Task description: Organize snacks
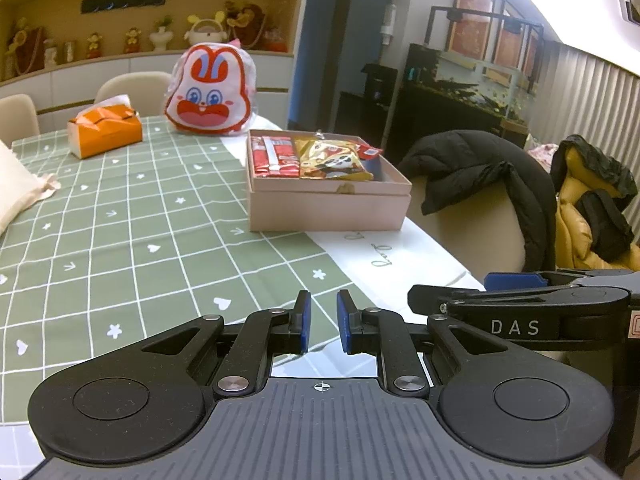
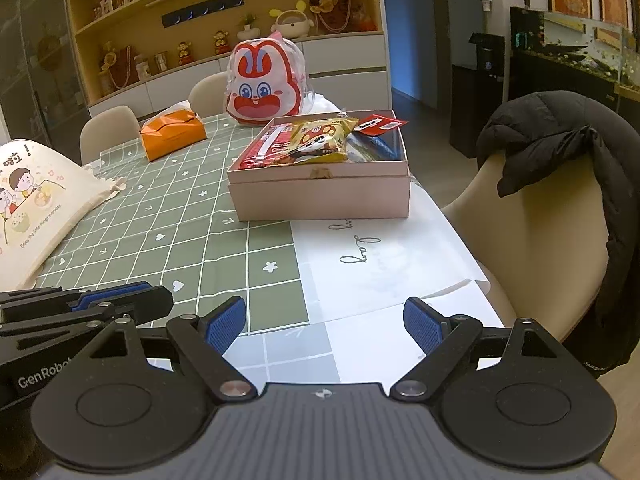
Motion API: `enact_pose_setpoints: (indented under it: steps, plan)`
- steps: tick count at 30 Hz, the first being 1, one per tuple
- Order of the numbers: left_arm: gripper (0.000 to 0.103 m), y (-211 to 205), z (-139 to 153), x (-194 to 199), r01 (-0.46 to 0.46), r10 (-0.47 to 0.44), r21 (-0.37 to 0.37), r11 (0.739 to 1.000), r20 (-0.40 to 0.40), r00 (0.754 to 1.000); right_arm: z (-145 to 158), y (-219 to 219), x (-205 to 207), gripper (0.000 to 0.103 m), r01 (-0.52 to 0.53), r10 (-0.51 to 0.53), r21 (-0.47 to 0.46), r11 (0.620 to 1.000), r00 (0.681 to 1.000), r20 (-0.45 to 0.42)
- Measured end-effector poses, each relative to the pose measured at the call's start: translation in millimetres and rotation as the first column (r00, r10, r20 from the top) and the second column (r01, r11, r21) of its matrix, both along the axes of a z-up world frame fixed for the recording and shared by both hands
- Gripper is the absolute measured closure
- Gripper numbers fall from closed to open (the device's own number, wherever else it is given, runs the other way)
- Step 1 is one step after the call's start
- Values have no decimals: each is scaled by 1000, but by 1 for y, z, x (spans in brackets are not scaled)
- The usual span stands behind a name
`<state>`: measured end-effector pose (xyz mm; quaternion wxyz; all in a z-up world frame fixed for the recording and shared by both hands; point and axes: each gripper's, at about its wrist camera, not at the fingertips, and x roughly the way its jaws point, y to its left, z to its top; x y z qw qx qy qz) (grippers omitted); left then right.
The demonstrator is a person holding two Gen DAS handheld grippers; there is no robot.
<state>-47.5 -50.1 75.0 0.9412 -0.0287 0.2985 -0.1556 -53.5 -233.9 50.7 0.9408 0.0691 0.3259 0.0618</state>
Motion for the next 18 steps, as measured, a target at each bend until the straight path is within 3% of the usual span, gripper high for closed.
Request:
enact_pose_setpoints:
  steps: [18]
  plan:
    - [85, 0, 0, 0, 10, -10, 3, 1000, 2, 1000, -1, 1, 2, 16, -7, 7, -5, 1000, 1000, -6]
